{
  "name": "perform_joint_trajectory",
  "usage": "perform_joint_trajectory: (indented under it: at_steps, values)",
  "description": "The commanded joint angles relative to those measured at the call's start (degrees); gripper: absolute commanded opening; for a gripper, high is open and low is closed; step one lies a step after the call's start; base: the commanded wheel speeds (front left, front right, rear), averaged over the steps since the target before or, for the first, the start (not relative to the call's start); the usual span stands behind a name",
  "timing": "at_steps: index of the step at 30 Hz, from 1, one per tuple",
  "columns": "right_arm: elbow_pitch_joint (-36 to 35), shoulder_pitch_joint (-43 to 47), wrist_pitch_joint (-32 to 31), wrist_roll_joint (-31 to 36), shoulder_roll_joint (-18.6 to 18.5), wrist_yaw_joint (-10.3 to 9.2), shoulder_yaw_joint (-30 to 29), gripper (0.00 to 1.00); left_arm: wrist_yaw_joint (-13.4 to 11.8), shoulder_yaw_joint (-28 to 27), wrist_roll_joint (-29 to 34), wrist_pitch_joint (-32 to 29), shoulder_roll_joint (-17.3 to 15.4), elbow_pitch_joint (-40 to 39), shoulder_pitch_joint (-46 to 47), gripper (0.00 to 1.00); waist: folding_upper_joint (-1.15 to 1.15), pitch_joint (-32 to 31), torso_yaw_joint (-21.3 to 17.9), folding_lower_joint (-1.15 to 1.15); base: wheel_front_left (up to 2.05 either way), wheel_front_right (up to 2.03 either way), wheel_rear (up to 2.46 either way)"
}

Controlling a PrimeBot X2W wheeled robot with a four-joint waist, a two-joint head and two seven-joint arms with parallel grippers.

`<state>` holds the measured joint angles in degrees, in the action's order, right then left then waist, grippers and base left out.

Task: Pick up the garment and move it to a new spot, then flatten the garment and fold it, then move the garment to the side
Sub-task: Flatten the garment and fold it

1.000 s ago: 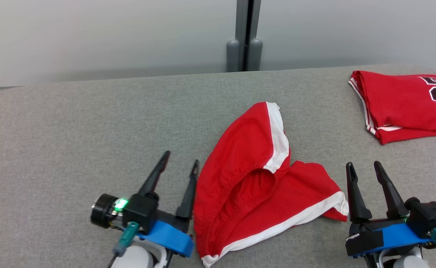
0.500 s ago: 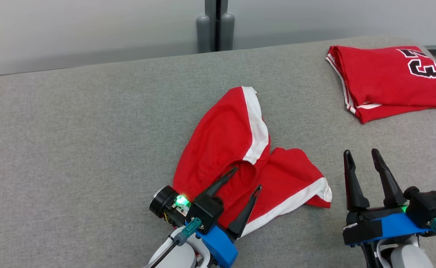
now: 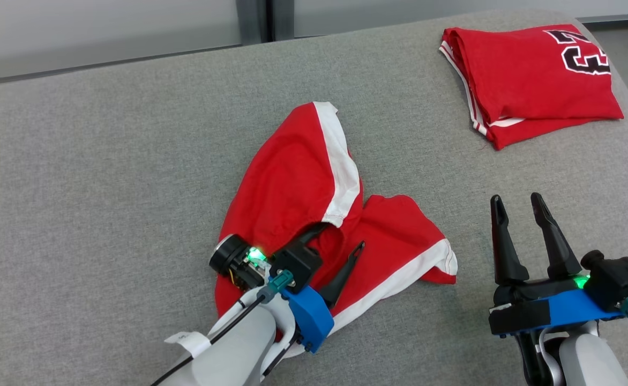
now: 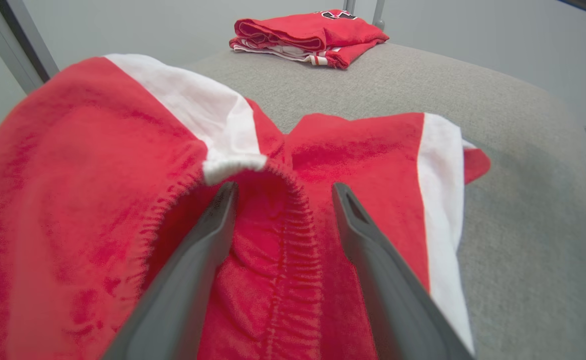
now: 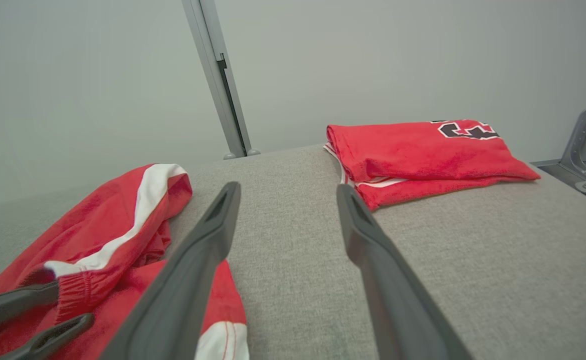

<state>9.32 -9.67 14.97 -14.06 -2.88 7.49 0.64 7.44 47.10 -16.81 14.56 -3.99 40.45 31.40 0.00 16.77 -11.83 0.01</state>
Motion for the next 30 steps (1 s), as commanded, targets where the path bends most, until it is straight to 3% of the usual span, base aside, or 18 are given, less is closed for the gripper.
perform_joint_trajectory:
  at_steps: [1, 3, 4, 6, 11, 15, 23, 30]
  values:
    - [-0.4, -0.9, 0.3, -0.6, 0.0, 0.01, 0.1, 1.0, 0.0, 0.3, -0.7, 0.3, 0.0, 0.7, 1.9, 1.0, 0.0, 0.4, -0.1, -0.01, 0.0, 0.0, 0.0]
    - [-0.4, -0.9, 0.3, -0.9, 0.0, 0.01, 0.2, 1.0, 0.0, 1.0, -1.4, 0.4, 0.2, 2.0, 3.7, 1.0, 0.0, 0.9, -0.3, -0.01, 0.0, 0.0, 0.0]
    - [-0.4, -1.0, 0.3, -0.8, 0.0, 0.01, 0.2, 1.0, 0.0, 0.9, -1.9, 0.5, 0.4, 2.4, 4.6, 0.89, 0.0, 1.1, -0.3, -0.01, 0.0, 0.0, 0.0]
    - [-0.5, -1.0, 0.3, -1.0, 0.0, 0.01, 0.1, 1.0, 0.0, 0.5, -2.3, 0.6, 0.5, 3.1, 6.2, 0.0, 0.0, 1.2, -0.3, -0.01, 0.0, 0.0, 0.0]
    - [-0.1, -0.1, 0.3, -0.9, 0.0, 0.01, -0.3, 1.0, -0.4, -1.8, -2.8, 0.6, 0.5, 1.0, 7.5, 0.0, 0.0, 0.3, 1.2, -0.01, 0.0, 0.0, 0.0]
    - [0.2, 0.4, 0.3, -0.5, 0.0, 0.01, -0.4, 1.0, -1.2, -4.2, -2.2, 0.7, -1.6, -1.9, 6.0, 0.0, 0.0, -1.2, 3.4, -0.01, 0.0, 0.0, 0.0]
    - [0.9, 0.9, 0.3, -0.1, 0.0, 0.01, -0.2, 1.0, -3.2, -10.2, -2.8, 0.7, -8.1, -7.2, 2.8, 0.0, 0.0, -3.2, 6.8, -0.01, 0.0, 0.0, 0.0]
    - [1.6, 1.2, 0.3, 0.1, 0.0, 0.01, 0.0, 1.0, -4.9, -15.9, -4.7, 0.7, -13.6, -8.6, -1.5, 0.0, 0.0, -3.2, 6.9, -0.01, 0.0, 0.0, 0.0]
